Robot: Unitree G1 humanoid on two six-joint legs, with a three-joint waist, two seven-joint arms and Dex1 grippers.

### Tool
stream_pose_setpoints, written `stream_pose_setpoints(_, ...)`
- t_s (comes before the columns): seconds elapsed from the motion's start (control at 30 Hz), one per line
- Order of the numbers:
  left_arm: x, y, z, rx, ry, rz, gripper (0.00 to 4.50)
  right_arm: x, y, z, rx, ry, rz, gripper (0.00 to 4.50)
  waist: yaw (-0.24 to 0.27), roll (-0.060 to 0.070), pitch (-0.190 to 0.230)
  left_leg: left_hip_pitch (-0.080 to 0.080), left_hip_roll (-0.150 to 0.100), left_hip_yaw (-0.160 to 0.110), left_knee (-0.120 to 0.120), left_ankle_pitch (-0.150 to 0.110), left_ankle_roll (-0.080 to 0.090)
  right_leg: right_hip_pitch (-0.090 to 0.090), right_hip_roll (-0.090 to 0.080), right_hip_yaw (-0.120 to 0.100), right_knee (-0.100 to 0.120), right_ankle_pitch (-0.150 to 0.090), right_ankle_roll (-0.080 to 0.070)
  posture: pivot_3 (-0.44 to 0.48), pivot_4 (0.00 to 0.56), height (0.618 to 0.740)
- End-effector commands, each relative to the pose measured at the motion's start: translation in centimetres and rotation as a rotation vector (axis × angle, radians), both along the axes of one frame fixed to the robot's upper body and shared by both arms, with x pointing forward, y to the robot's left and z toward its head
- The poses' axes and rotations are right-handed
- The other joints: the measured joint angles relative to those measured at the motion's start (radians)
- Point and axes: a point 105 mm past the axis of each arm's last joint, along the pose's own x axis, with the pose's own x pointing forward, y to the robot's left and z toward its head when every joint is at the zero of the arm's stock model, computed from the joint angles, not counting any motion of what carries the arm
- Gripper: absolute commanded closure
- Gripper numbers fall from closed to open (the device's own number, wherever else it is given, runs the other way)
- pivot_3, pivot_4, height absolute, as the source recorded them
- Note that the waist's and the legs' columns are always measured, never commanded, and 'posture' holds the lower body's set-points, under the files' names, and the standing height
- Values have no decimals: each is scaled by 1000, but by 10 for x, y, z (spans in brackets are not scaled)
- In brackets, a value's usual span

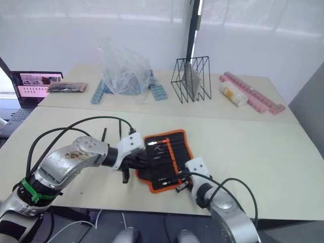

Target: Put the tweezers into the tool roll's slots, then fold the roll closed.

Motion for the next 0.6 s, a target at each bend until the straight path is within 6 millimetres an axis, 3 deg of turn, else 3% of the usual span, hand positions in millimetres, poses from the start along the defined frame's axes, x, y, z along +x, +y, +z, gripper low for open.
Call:
stream_pose_setpoints(0.03,7,0,4,68,-39,-15,4484,-21,-6,-45,-56,207,-28,4500,1,0,0,0,0,0,0,0,0,0,0,0,0,0,0,0,150,705)
stream_pose_setpoints(0.37,24,8,1,164,-49,8,4484,-28,-7,-47,-45,211,-69,4500,3,0,1,-5,0,0,0,-1,1,-4,0,0,0,-1,1,0,150,705)
stream_pose_setpoints(0.6,23,-4,-6,200,-80,-51,4484,-29,-5,-46,-42,213,-73,4500,6,0,1,-4,-1,0,0,-1,1,-3,0,0,1,-1,1,0,150,705)
